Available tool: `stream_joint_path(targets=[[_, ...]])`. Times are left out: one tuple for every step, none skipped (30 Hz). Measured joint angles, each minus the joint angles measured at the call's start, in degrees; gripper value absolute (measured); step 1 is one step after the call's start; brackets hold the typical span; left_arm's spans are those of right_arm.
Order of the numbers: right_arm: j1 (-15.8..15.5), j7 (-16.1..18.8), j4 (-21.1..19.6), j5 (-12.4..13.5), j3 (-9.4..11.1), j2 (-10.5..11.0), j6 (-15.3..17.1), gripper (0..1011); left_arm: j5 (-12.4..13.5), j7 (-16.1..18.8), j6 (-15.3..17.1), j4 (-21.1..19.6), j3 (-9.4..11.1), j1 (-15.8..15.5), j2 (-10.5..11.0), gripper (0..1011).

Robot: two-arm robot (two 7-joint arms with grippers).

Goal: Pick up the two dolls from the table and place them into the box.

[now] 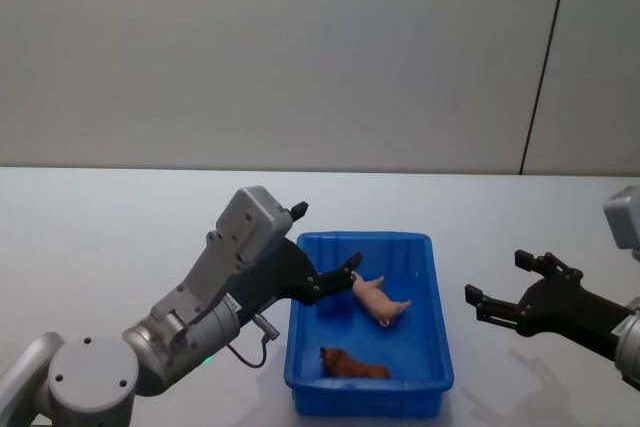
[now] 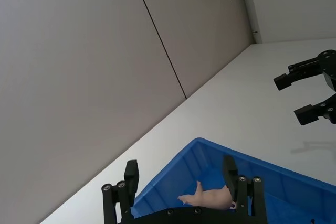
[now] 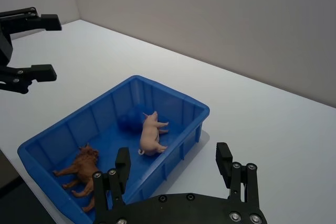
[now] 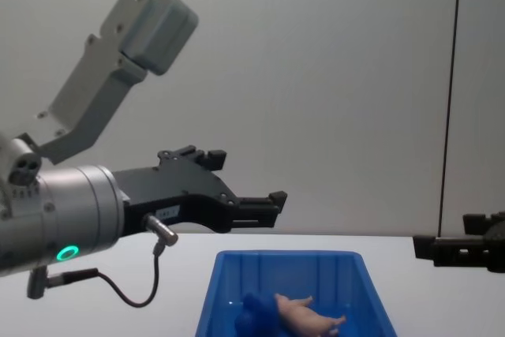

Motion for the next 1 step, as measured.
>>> stream_joint_path(targets=[[0.00,0.00,0.00,0.00,0.00,0.00,0.00,1001,-0.13,0.13,-0.10,-0.31,-0.09,0.22,0.23,1001]])
